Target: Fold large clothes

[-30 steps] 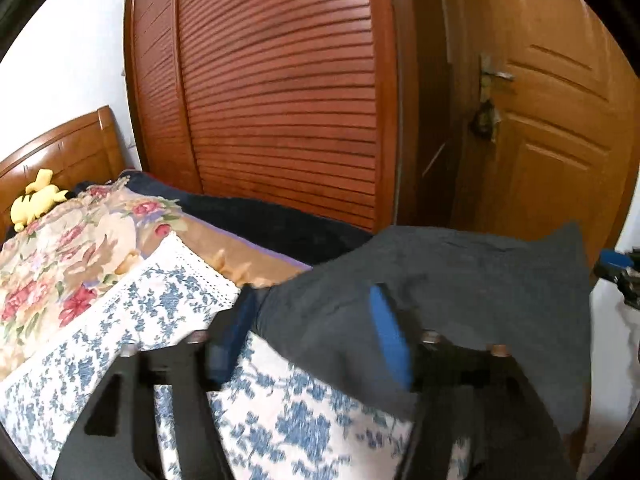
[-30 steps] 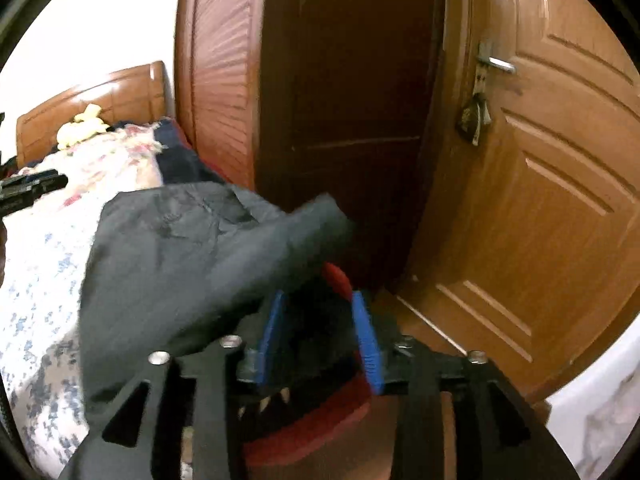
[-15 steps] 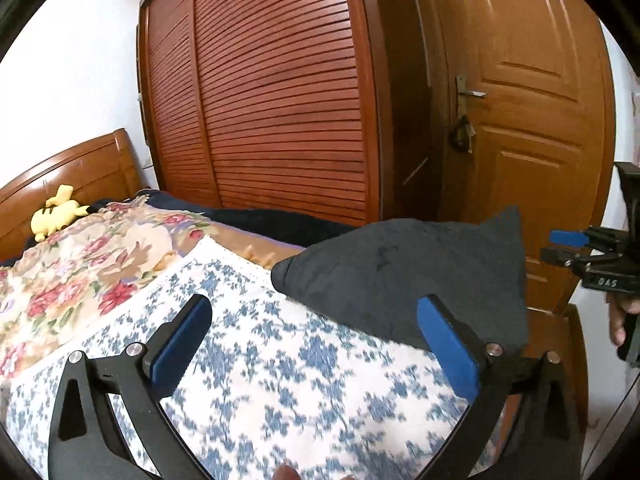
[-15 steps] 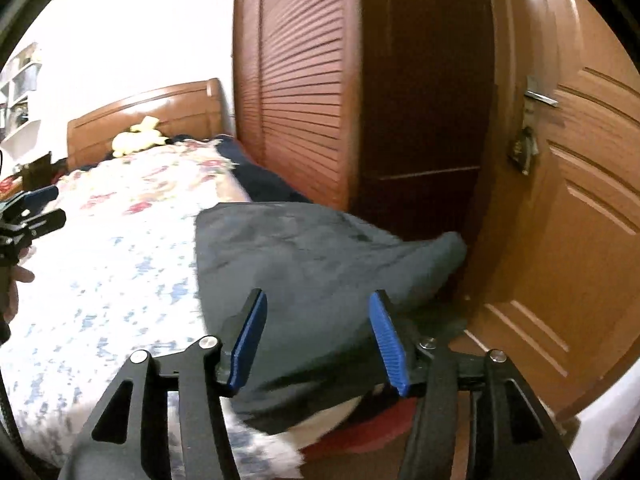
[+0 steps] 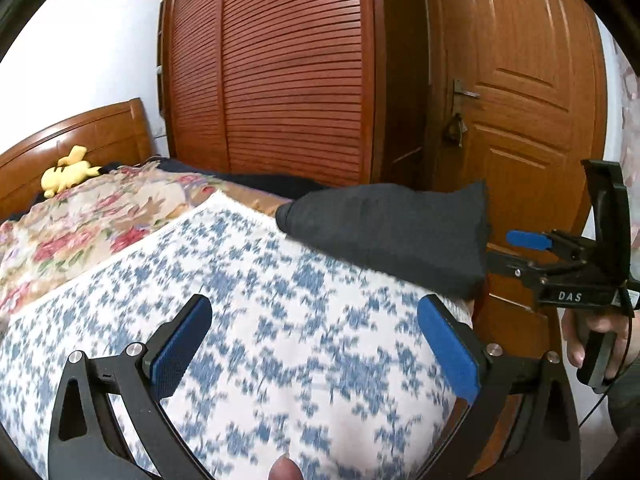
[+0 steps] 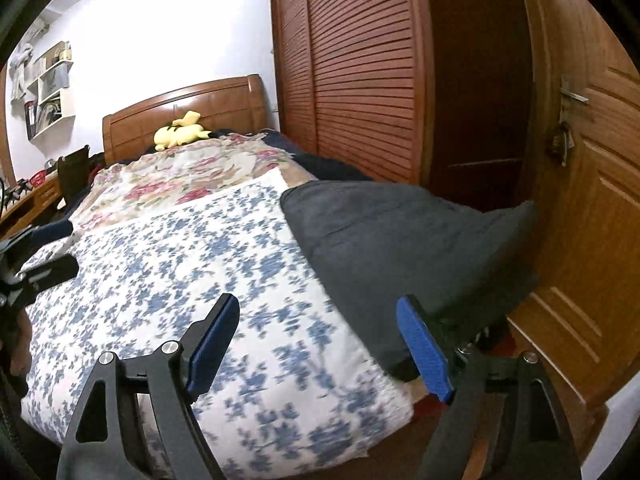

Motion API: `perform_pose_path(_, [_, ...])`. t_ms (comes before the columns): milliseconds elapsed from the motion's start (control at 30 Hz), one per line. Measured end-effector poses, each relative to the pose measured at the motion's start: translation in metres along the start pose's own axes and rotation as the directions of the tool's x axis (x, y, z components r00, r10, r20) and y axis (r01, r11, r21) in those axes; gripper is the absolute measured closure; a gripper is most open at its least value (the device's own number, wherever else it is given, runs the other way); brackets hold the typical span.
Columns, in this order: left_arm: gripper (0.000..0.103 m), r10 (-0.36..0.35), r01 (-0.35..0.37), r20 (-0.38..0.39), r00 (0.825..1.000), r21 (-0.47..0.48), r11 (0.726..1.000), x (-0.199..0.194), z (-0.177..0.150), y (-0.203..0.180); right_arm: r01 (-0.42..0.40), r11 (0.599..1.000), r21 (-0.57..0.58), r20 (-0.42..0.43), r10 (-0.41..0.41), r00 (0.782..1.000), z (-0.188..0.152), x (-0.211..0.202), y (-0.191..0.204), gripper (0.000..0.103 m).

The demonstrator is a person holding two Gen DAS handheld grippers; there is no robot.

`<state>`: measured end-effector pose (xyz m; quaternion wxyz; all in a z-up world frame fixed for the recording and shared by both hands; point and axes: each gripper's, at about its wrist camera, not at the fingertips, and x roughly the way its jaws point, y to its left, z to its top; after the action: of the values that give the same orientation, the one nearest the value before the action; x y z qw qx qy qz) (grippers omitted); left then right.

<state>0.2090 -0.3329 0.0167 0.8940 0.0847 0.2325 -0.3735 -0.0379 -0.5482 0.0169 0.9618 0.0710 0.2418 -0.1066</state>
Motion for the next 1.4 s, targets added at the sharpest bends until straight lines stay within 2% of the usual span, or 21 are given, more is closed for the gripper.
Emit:
perform_pose_path(167, [0.0,0.032,-0.032,-0.006,0.999,-0.019,0.999,-0.025,-0.024,0.006,-0.008,1.0,-0.018,-0.005,0.008,1.0,-0.009,-0.014,0.014,0.021])
perform_pose_path(467, [0.0,0.125,-0.127,-0.027,0.992,-0.066,0.99,-0.081,-0.063,0.024,-0.112,0.993,-0.033,-0.023,0.111,0.994,-0.016,-0.025,0.05,0.021])
perform_pose_path(667, [0.0,0.208,-0.211,-0.042,0.977,-0.099,0.972,-0.117,-0.088,0.044,-0.211,0.975,-0.069,-0.045,0.209,0.977,-0.024,-0.027,0.089,0.021])
perform_pose_path(800, [0.0,0.244,-0.251,-0.062,0.968,-0.156,0.955,-0.138,-0.109,0.062,-0.277,0.956,-0.1,-0.063,0.272,0.96,-0.034,-0.029,0.116,0.021])
perform_pose_path(967, [0.0,0.32,-0.332,-0.09,0.943,-0.218,0.918,-0.164,-0.138,0.085,-0.345,0.928,-0.143,-0.066,0.339,0.939,-0.038,-0.034,0.143,0.021])
perform_pose_path(1033, [0.0,0.363,-0.377,-0.098,0.926,-0.248,0.893,-0.178,-0.149,0.095,-0.369,0.916,-0.155,-0.073,0.361,0.93,-0.042,-0.036,0.151,0.021])
perform_pose_path(1200, [0.0,0.404,-0.42,-0.117,0.907,-0.319,0.85,-0.211,-0.173,0.112,-0.412,0.893,-0.18,-0.079,0.405,0.911,-0.05,-0.046,0.172,0.021])
perform_pose_path(1400, [0.0,0.5,-0.501,-0.1,0.86,-0.352,0.791,-0.255,-0.179,0.123,-0.453,0.866,-0.209,-0.049,0.454,0.89,-0.046,-0.059,0.186,0.021])
